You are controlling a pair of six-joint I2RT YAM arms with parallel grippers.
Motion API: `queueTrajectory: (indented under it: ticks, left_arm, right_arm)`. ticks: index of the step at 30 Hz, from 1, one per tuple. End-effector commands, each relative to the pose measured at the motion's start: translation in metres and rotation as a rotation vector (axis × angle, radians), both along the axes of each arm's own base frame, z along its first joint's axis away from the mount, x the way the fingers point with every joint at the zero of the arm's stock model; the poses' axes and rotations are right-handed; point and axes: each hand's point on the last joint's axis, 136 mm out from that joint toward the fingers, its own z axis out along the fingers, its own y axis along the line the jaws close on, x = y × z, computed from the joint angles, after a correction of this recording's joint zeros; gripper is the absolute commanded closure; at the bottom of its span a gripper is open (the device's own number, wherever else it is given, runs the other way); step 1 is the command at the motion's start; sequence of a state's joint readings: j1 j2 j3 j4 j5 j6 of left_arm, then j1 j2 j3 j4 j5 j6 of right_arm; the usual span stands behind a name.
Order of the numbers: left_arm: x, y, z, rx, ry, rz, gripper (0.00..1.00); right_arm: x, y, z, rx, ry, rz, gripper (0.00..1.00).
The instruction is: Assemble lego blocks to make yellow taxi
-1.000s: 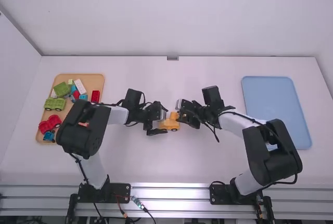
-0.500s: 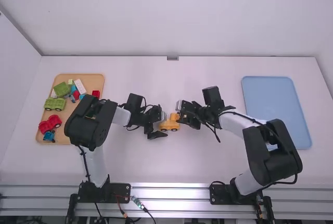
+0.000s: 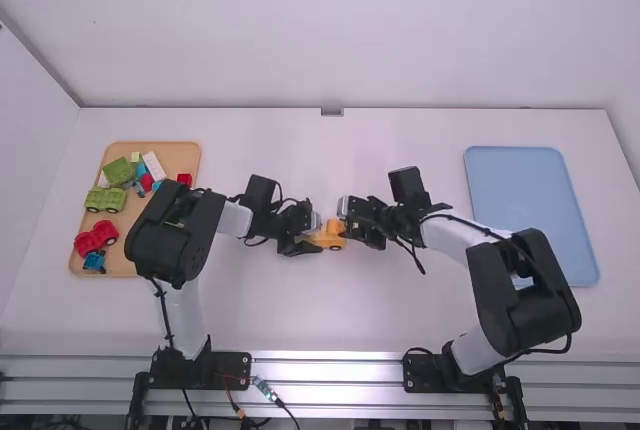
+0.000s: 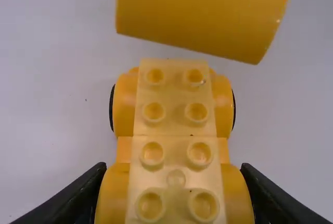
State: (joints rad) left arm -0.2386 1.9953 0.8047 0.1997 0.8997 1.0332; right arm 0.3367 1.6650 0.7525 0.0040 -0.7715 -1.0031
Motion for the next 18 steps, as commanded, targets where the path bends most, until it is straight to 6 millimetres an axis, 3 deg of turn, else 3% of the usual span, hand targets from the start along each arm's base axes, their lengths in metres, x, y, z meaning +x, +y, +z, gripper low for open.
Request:
queueTrajectory:
  ticks: [1,3,9,18]
  left_arm:
    - [-0.008,0.001,-0.008,-0.004,0.029,-0.01,0.53]
    - [-0.008,0.001,-0.008,-0.005,0.028,-0.01,0.6]
    - [-0.007,0.001,-0.007,-0.005,0.03,-0.008,0.6]
    - [-0.007,0.0,-0.005,-0.017,0.032,-0.014,0.87]
  right_arm:
    - [0.007,0.006,0.014,0.025,-0.045,0.02,0.92]
    - [0.007,0.007,0.012,0.026,-0.045,0.021,0.93]
    - [0.008,0.009,0.005,0.04,-0.035,0.035,0.95]
    - [0.01,0.01,-0.002,0.036,-0.024,0.036,1.0]
